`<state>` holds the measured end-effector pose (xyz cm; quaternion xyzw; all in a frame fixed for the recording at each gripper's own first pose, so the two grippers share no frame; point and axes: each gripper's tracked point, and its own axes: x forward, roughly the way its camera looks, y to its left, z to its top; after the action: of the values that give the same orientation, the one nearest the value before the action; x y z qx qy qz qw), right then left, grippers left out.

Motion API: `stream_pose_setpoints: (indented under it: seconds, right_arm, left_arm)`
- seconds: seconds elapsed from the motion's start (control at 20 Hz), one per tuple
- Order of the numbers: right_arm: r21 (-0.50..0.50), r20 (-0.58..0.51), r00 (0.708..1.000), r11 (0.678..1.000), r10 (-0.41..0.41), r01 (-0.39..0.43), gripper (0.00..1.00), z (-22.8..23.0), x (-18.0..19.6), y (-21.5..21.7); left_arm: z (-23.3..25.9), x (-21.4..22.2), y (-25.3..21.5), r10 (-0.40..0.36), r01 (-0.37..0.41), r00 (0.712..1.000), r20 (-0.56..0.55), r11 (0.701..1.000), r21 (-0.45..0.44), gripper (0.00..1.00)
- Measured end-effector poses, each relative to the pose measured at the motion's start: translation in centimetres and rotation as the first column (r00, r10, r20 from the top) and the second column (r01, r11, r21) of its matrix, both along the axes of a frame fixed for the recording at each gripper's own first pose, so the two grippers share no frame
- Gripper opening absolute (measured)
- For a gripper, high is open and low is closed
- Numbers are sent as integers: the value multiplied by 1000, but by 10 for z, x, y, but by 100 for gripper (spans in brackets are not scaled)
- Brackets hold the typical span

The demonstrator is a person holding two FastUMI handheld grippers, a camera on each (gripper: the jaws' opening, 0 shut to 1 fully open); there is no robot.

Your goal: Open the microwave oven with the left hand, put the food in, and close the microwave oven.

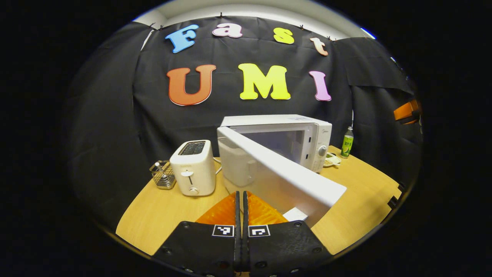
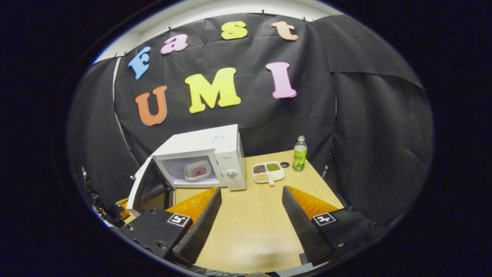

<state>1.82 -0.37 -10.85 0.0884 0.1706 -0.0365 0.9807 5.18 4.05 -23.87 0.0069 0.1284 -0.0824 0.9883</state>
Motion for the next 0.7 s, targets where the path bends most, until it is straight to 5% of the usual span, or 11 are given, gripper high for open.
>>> stream_pose_setpoints:
  seconds: [0.05, 0.1, 0.35, 0.4, 0.45, 0.5, 0.65, 0.7]
  right_arm:
    - [-4, -4, 1000, 1000, 5, -5, 100, 1, 3, -2]
    - [-5, -4, 1000, 1000, 10, -10, 92, 2, 4, -4]
    - [6, -5, 1000, 1000, 23, -23, 92, 8, 13, -21]
    - [11, -6, 1000, 1000, 26, -26, 100, 9, 14, -24]
    - [14, -6, 1000, 999, 29, -29, 92, 10, 15, -28]
    - [14, -4, 1000, 999, 31, -31, 100, 12, 17, -32]
    - [-3, -5, 999, 999, 35, -35, 100, 13, 24, -47]
    - [-8, -7, 999, 999, 32, -32, 92, 13, 27, -53]
  left_arm:
    - [0, 3, -14, -19, 19, 1000, -1, 1000, 0, 0]
    - [-1, 6, -26, -38, 38, 999, -2, 999, 0, 0]
    - [-4, 29, -83, -106, 106, 994, -7, 994, 5, 0]
    - [-5, 34, -94, -116, 116, 993, -8, 993, 3, 0]
    - [-5, 40, -103, -127, 127, 992, -7, 992, 3, 0]
    - [-5, 46, -110, -132, 132, 991, -9, 991, 8, 0]
    - [-4, 67, -129, -139, 139, 990, -4, 990, 13, 0]
    - [-3, 73, -134, -141, 141, 990, -3, 990, 7, 0]
